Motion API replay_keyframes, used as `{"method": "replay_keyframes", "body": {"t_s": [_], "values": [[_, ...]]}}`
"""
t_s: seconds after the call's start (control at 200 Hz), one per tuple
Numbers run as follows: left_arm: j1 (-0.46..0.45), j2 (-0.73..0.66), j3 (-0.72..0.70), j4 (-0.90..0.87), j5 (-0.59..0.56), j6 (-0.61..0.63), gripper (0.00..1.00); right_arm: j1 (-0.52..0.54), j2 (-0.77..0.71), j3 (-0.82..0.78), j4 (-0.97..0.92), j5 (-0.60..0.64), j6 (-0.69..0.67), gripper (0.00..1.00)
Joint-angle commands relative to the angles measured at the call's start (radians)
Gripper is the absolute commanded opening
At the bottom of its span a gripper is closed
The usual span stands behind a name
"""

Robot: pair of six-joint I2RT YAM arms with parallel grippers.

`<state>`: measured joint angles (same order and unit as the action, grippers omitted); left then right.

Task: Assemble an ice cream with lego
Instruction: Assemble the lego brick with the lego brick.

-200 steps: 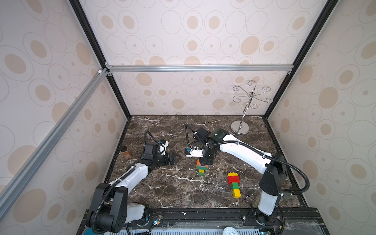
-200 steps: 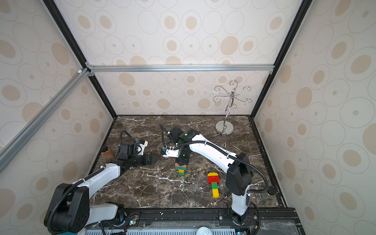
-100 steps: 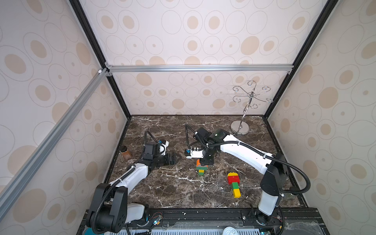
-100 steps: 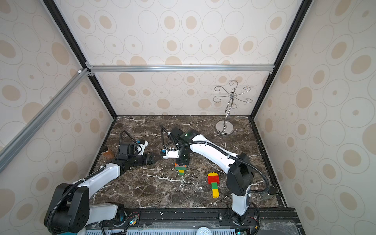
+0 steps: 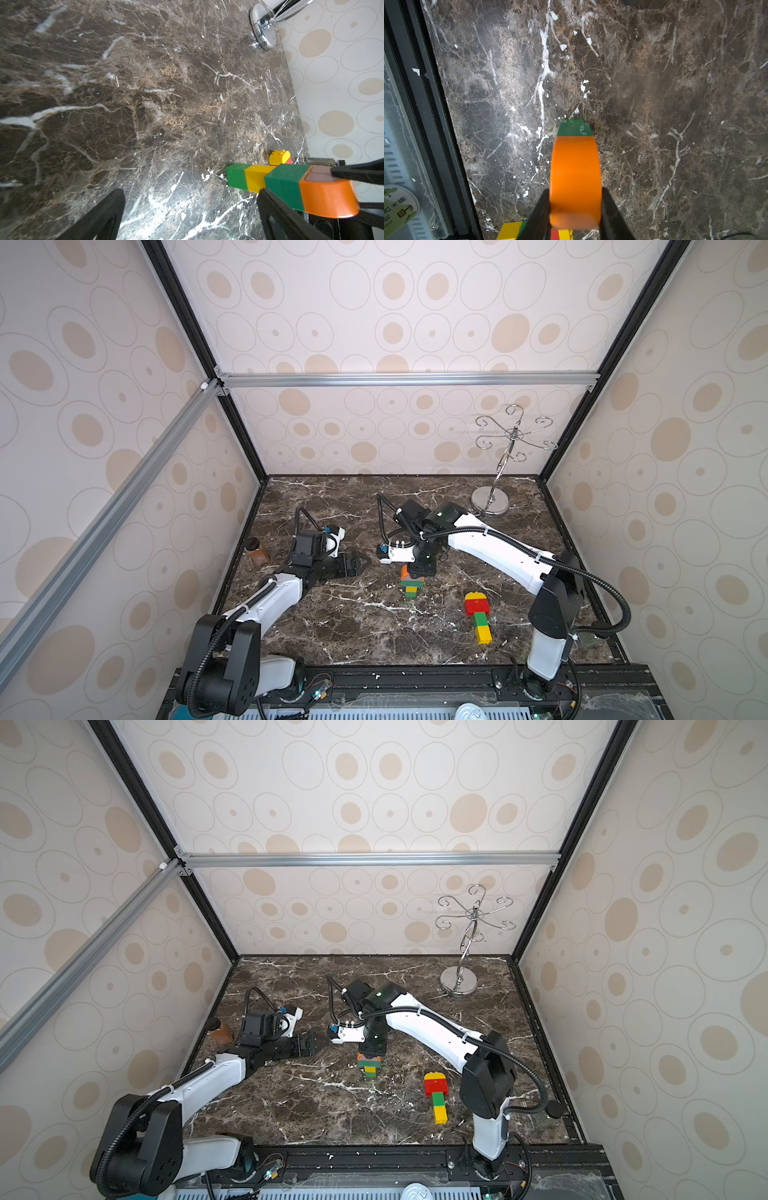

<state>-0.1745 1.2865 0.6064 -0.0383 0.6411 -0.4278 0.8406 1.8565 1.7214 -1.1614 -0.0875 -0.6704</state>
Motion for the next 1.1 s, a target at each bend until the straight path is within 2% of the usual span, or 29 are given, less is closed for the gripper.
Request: {"method": "replay_keyframes", "body": {"t_s": [0.0, 0.295, 0.47, 0.82, 1.095], "values": [[0.010, -0.010, 0.009, -0.002, -0.001, 0.029, 1.00, 0.010, 0.077, -0.059, -0.096, 0.025, -0.005, 0.18], [0.010, -0.006, 0.009, -0.003, -0.004, 0.030, 1.00, 0.012, 0.045, -0.072, -0.082, 0.026, 0.004, 0.27], [0.011, -0.006, 0.009, -0.003, -0.006, 0.029, 1.00, 0.014, 0.030, -0.080, -0.071, 0.030, 0.009, 0.38], [0.012, -0.010, 0.009, -0.005, -0.006, 0.031, 1.00, 0.014, -0.001, -0.091, -0.029, 0.063, 0.025, 0.51], [0.012, -0.013, 0.008, -0.005, -0.007, 0.029, 1.00, 0.014, -0.034, -0.115, 0.020, 0.094, 0.043, 0.69]]}}
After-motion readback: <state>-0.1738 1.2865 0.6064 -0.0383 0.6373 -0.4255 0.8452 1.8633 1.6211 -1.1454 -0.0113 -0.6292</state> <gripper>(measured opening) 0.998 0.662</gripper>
